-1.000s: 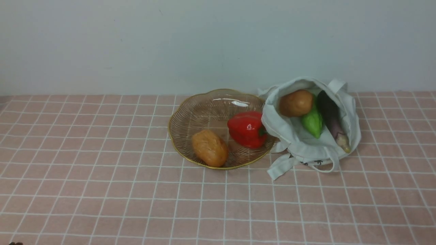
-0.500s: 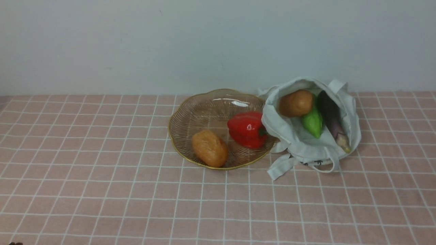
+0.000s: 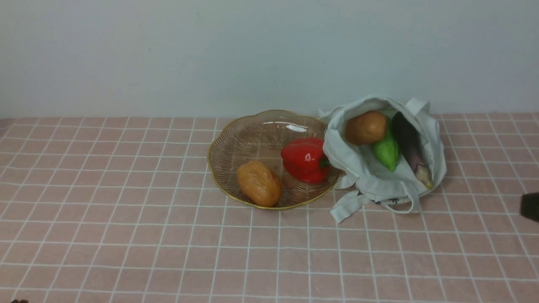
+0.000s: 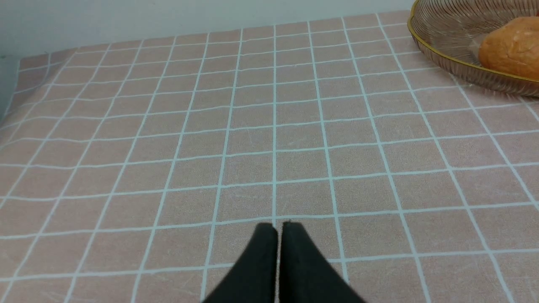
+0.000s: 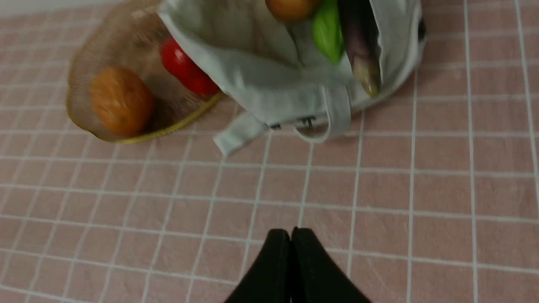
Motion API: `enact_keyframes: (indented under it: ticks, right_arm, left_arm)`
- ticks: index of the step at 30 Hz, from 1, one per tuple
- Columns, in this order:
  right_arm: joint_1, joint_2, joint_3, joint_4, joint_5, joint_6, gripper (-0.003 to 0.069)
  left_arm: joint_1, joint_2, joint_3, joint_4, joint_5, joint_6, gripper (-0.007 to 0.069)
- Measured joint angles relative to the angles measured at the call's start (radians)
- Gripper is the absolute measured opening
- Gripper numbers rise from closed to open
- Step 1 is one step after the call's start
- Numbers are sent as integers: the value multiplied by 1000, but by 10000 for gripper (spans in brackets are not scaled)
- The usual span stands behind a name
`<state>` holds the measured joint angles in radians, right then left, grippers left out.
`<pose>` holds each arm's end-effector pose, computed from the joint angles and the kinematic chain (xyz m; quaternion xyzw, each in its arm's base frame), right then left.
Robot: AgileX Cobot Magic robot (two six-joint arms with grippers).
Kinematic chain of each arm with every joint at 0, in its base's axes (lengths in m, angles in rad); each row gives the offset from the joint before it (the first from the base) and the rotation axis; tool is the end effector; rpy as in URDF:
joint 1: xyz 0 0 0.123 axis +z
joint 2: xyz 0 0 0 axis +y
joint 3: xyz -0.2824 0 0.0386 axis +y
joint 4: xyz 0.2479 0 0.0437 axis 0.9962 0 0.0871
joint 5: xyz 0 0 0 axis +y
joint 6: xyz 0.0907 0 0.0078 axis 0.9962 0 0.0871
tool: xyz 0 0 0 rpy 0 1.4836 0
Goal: Take vegetables from bag on pink coffee tablecloth place on plate.
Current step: 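Reach into the white cloth bag and grasp a vegetable inside with the right gripper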
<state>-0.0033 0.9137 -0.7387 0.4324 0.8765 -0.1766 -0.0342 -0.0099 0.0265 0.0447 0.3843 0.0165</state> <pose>0.1622 0.0288 0.3016 0.0008 0.9357 0.1713 0.3083 0.0524 -0.0003 0.1702 0.0323 0.8081 0.0138 0.5880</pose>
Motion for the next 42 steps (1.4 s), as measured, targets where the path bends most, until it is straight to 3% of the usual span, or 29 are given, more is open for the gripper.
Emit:
enact_keyframes:
  ticks: [4, 10, 16, 17, 19, 25, 33, 42]
  right_arm:
    - [18, 232, -38, 63, -52, -65, -6]
    - [174, 552, -134, 94, -185, -145, 64]
    - [211, 778, -339, -31, -265, -149, 226]
    - [211, 778, -339, -31, -265, -149, 226]
    - [211, 859, -429, -100, -291, -149, 316]
    - [207, 991, -537, -299, -347, -128, 416]
    - [161, 1078, -550, -441, -447, 26, 427]
    - [135, 1097, -552, -456, -467, 121, 427]
  left_arm:
    - [0, 0, 0, 0, 0, 0, -4]
    - [0, 0, 0, 0, 0, 0, -4]
    - [0, 0, 0, 0, 0, 0, -4]
    - [0, 0, 0, 0, 0, 0, -4]
    - [0, 0, 0, 0, 0, 0, -4]
    - [0, 0, 0, 0, 0, 0, -4]
    - [0, 0, 0, 0, 0, 0, -4]
    - [0, 0, 0, 0, 0, 0, -4]
